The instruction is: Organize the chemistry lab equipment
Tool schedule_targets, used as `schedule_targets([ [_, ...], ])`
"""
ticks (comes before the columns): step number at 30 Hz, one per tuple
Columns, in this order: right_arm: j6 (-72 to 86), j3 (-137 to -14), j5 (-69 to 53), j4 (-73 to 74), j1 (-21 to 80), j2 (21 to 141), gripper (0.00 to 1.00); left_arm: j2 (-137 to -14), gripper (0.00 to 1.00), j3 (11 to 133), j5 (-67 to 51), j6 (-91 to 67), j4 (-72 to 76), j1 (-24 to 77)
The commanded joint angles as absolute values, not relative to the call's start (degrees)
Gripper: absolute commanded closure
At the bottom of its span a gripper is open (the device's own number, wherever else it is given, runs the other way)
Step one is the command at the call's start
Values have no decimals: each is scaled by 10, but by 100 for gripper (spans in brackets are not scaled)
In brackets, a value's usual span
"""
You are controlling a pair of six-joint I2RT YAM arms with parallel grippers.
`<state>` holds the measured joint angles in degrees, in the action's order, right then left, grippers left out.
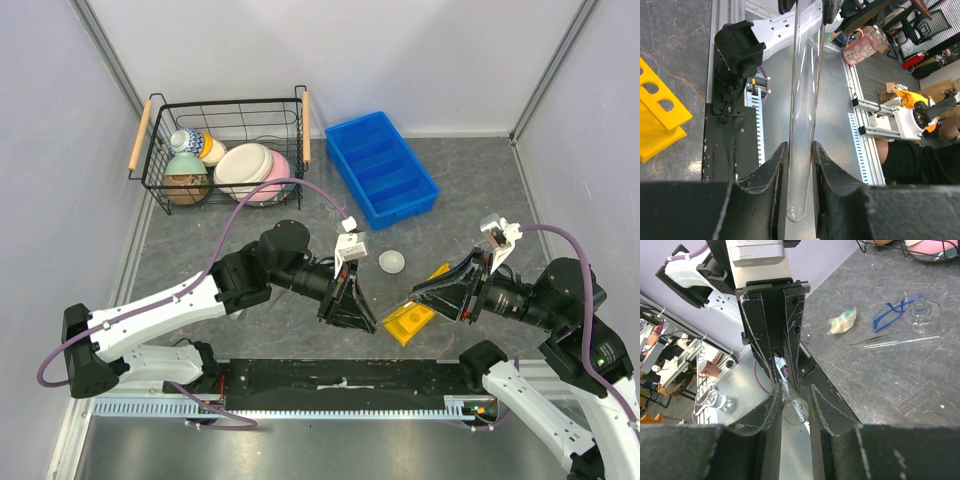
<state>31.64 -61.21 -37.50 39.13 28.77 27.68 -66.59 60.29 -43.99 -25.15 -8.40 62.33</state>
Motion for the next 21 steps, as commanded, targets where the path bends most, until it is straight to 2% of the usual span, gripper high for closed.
schedule_targets([
  [1,303,-627,-354,400,290,278,80,-661,73,635,-430,-239,-80,618],
  [2,301,-628,-350,401,290,281,81,-662,63,636,-421,-236,-85,618],
  [4,294,-634,-331,410,290,285,82,-667,51,642,-412,-233,-99,617],
  [5,290,-638,-320,414,290,291,83,-667,40,643,-400,-230,-105,617],
  [9,264,-669,-241,454,290,312,83,-673,15,654,-324,-216,-169,617],
  [12,243,-692,-192,487,290,336,85,-675,11,658,-237,-205,-209,617],
  [16,216,-724,-45,532,290,377,85,-665,11,647,-116,-203,-267,618],
  [21,207,-752,132,591,290,430,85,-646,11,602,-57,-207,-287,618],
])
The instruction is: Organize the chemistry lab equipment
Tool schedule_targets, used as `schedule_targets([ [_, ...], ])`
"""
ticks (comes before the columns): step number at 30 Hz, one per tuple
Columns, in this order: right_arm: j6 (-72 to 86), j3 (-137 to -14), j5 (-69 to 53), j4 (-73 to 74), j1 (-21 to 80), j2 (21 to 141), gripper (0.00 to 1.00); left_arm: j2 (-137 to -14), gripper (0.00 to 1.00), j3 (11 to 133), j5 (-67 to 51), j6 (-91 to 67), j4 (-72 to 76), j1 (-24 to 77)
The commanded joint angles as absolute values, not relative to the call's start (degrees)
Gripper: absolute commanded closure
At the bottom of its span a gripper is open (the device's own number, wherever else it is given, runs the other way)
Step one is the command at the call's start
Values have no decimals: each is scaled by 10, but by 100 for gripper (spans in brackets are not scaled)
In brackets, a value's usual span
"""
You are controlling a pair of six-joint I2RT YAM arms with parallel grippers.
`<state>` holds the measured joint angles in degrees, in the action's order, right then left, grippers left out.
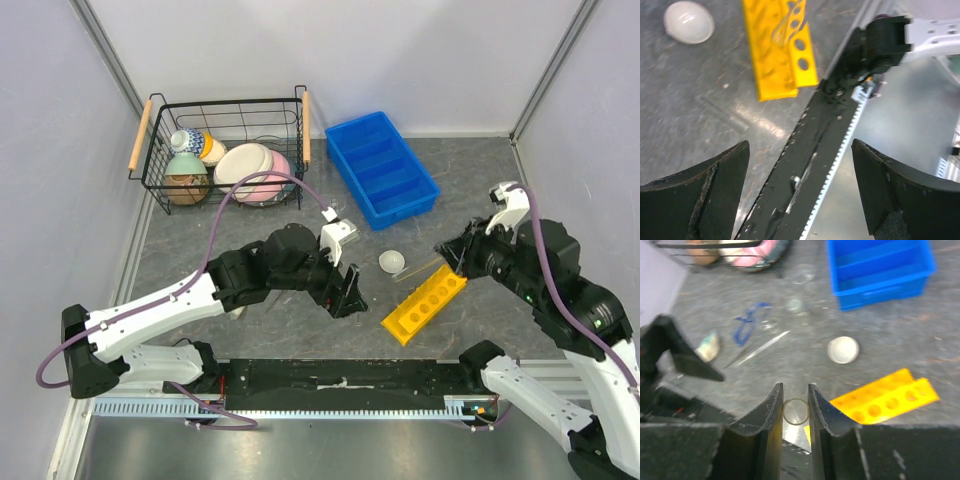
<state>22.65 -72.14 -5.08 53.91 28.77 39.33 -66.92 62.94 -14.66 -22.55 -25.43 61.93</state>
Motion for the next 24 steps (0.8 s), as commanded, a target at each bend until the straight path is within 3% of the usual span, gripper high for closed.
schedule_targets([
  [1,209,-751,153,594,290,436,86,-643,11,595,-49,-209,-289,619],
  [10,261,-708,349,604,290,462,88,-607,10,545,-41,-215,-285,618],
  [24,271,-681,346,614,289,463,88,-611,10,527,-46,-212,-268,618],
])
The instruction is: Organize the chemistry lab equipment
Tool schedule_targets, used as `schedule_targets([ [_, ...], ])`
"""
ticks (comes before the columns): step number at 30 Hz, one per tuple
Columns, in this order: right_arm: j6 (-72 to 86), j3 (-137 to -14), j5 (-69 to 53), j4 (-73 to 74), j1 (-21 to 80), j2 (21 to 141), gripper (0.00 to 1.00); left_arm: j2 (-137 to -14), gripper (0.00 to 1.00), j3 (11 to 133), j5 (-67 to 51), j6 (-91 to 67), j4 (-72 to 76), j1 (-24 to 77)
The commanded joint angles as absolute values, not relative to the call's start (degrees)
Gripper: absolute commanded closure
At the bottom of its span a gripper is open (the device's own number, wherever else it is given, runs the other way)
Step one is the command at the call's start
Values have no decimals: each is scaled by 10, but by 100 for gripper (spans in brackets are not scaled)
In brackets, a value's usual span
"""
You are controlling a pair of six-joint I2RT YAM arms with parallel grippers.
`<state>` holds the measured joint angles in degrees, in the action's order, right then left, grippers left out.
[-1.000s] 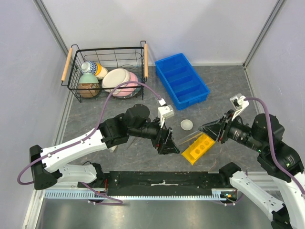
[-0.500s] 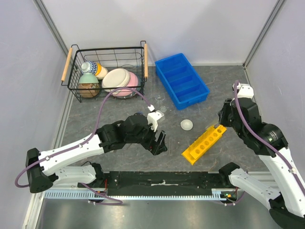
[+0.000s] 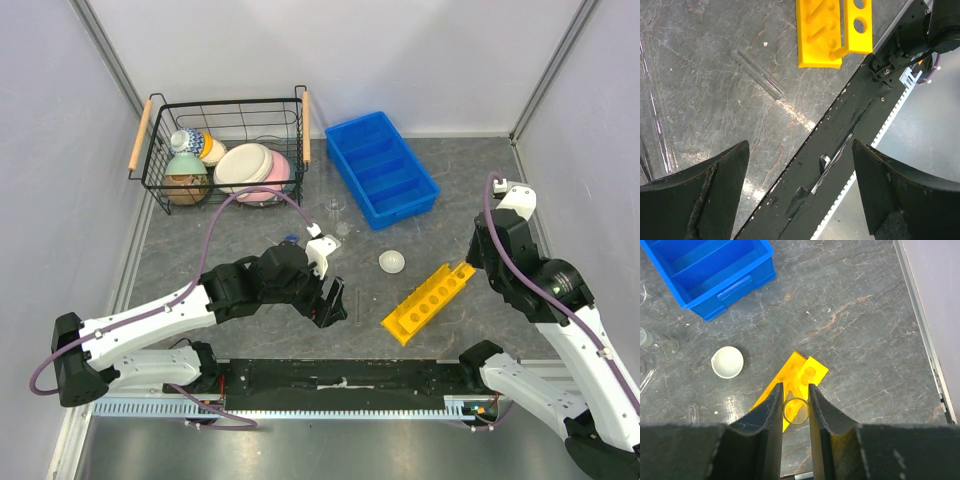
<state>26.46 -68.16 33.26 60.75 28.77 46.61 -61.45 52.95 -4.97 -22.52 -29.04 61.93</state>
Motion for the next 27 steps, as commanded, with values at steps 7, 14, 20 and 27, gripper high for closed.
schedule_targets([
  [7,265,-686,333,635,291,464,88,-613,10,525,-48,-214,-259,618],
  [14,265,-674,326,642,290,462,88,-618,10,522,-54,-217,-249,618],
  [20,266,-659,312,635,290,465,88,-619,10,522,-54,-217,-245,618],
  [27,268,-642,299,618,291,472,89,-618,10,521,-53,-215,-246,617],
])
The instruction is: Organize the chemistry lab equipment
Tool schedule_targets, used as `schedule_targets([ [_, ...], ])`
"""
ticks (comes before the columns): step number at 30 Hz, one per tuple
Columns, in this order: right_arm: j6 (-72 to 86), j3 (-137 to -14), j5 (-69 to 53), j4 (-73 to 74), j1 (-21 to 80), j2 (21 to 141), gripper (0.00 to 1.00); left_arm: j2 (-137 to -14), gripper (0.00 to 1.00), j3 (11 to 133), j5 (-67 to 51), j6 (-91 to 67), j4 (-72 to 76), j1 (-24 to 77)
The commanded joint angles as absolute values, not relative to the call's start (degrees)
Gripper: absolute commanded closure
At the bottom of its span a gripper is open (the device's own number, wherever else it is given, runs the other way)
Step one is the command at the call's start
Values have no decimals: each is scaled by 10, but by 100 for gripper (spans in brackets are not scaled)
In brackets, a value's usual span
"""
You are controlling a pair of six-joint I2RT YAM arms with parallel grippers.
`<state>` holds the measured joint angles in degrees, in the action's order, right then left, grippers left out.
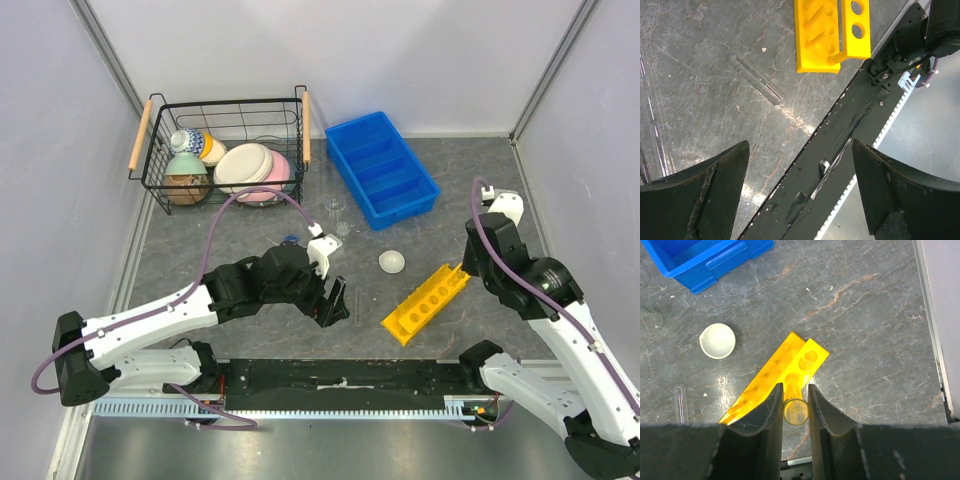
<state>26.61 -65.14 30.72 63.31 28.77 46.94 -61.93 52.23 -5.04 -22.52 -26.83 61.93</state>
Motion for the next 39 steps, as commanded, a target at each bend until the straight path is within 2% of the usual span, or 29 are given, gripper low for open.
schedule_targets([
  [1,269,-639,299,615,290,473,89,-618,10,520,-53,-215,-246,617],
  [39,373,-555,343,562,291,519,90,-629,9,525,-50,-215,-252,618],
])
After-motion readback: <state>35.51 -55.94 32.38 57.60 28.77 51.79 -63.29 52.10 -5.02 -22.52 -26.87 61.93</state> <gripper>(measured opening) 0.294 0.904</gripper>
